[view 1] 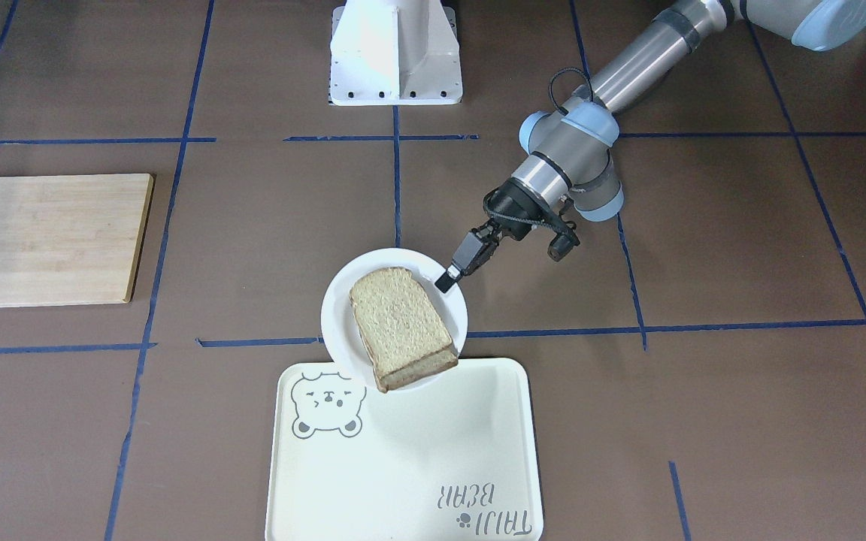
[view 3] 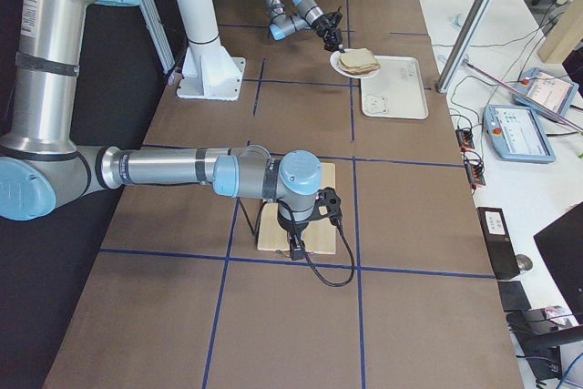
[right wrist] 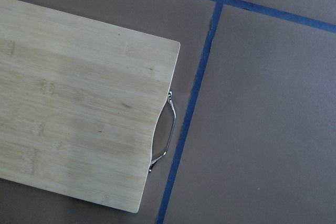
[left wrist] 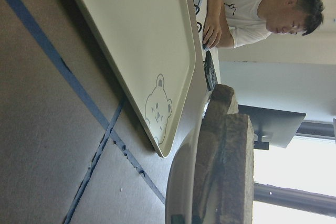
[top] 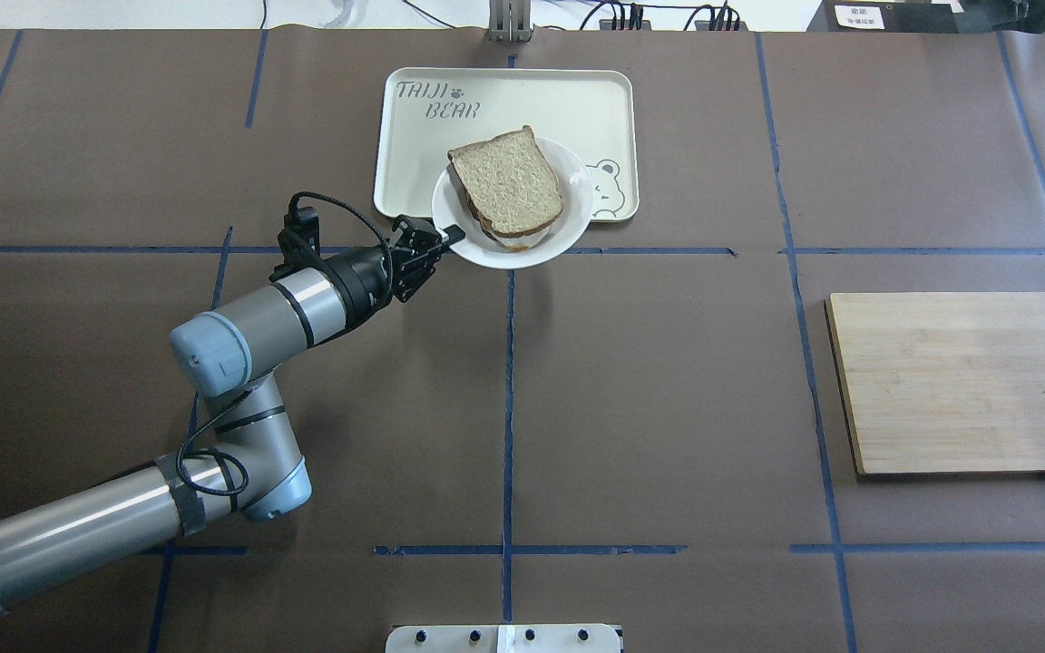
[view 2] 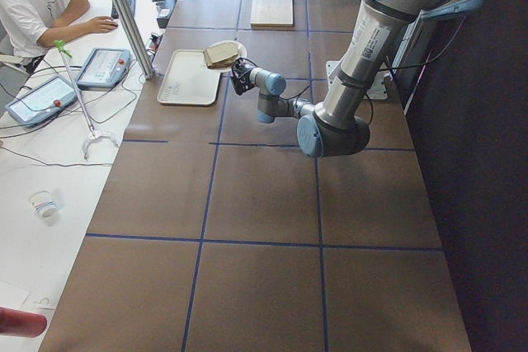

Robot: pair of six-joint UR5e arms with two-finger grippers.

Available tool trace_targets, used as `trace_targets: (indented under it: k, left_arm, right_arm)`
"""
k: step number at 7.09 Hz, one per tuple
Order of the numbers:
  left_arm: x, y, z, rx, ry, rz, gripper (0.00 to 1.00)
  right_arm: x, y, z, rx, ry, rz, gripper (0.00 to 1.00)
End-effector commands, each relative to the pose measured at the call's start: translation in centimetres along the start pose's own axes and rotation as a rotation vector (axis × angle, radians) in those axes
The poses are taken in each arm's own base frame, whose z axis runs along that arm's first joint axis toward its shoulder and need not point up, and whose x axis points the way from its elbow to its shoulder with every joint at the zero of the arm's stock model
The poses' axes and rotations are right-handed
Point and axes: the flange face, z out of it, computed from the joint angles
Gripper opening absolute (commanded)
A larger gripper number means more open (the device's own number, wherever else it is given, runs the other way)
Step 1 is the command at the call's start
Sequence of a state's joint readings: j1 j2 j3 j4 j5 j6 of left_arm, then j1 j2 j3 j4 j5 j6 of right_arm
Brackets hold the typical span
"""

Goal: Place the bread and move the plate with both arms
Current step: 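Slide the plate with the left gripper onto the white tray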

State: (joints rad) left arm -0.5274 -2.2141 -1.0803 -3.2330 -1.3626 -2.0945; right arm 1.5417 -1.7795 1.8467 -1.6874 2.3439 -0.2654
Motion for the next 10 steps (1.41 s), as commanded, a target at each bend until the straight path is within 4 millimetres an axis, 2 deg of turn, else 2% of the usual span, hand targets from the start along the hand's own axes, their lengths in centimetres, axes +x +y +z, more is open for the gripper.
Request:
trace_targets:
  k: [1, 2, 3, 4, 5, 6, 7, 8, 9, 10]
  left_arm:
    - [0.4, -5.5, 5.1, 0.115, -0.052, 0.016, 0.02]
    - [0.1, -6.5, 7.2, 0.149, -0.084, 0.026, 0.02]
    - [0.1, -6.7, 8.6, 0.164, -0.104, 0.032, 0.02]
    - [0.9, -6.0, 10.0, 0.167, -0.111, 0.033, 0.05]
    - [1.2, -5.6, 11.0, 0.176, -0.13, 0.036, 0.11]
    - [1.3, -5.4, 11.0, 0.171, -0.13, 0.041, 0.46]
    - [1.3, -5.3, 11.0, 0.166, -0.133, 0.048, 0.85]
    - [1.6, -4.9, 11.1, 0.124, -0.151, 0.054, 1.0]
    - [3.3, -4.1, 11.3, 0.083, -0.168, 0.132, 1.0]
    - [4.9, -4.5, 10.5, 0.036, -0.229, 0.154, 1.0]
  right_arm:
    - [0.0, 0.0, 0.0, 0.0, 0.0, 0.0, 1.0]
    - [-0.1, -0.2, -0.1, 0.003, 0.001, -0.003, 1.0]
    - [0.0, -0.1, -0.1, 0.001, 0.0, -0.001, 1.0]
    - [0.0, -0.2, -0.1, 0.002, 0.001, -0.002, 1.0]
    - [0.0, -0.2, -0.1, 0.002, 0.001, -0.002, 1.0]
    - [0.0, -0.2, 0.0, 0.001, 0.0, -0.001, 1.0]
    - [0.0, -0.2, 0.0, 0.001, 0.0, -0.001, 1.0]
    - [0.0, -0.2, -0.1, 0.002, 0.001, -0.001, 1.0]
    - [0.0, -0.2, 0.0, 0.001, 0.0, 0.0, 1.0]
    - [0.0, -0.2, 0.0, 0.001, 0.0, 0.0, 1.0]
